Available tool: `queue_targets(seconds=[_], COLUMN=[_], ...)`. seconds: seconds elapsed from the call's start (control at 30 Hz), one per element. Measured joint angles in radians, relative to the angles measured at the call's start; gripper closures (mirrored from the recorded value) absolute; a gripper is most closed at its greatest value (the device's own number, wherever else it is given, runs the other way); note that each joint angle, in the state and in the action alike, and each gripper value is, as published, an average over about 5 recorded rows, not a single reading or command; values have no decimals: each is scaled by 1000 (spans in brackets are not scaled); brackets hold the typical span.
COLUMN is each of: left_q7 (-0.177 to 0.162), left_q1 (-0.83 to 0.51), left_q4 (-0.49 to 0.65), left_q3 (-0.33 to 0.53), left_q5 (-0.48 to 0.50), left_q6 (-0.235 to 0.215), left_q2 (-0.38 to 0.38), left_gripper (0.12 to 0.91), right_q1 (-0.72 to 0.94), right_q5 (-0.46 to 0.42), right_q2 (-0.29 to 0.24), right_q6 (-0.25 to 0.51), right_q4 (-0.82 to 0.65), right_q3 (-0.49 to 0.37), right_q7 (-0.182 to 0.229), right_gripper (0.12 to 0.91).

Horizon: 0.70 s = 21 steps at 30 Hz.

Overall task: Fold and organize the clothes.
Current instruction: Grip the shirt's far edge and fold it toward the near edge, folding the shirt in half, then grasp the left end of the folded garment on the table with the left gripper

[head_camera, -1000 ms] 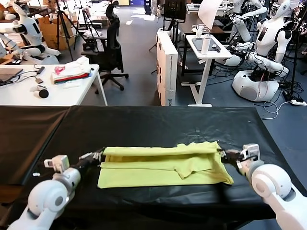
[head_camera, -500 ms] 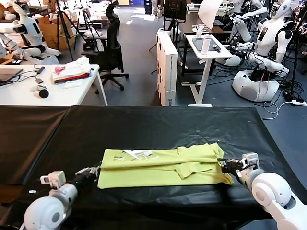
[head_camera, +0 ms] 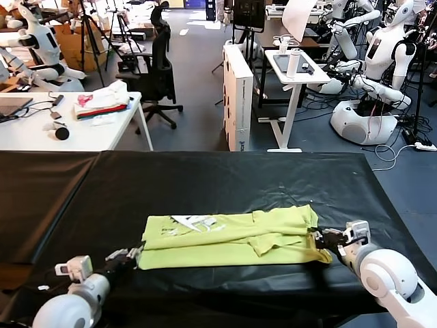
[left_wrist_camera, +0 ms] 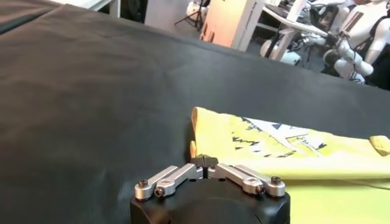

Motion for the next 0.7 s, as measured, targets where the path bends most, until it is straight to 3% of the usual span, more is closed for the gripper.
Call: queue_targets(seconds=[0.1,0.2,0.37,0.7], left_q7=[1,-7,-25,-24], left_q1=[-7,-30,-107,-284], left_q4=[8,30,79,203], left_q3=[-15,-20,0,85], left_q5=[-4,-19,-33,-7], left_q6=[0,2,6,3], left_q2=[4,9,6,-30], left_gripper=[218,138,124,123], right_q1=[30,72,142,209], right_q5=[0,-10,-39,-50], right_q2=[17,44,103,196], right_q6=[11,24,40,64], right_q4=[-20,-53,-131,-277], right_q3=[-5,-12,-19,-34], right_q7=[3,5,5,12], right_gripper=[166,125,118,118])
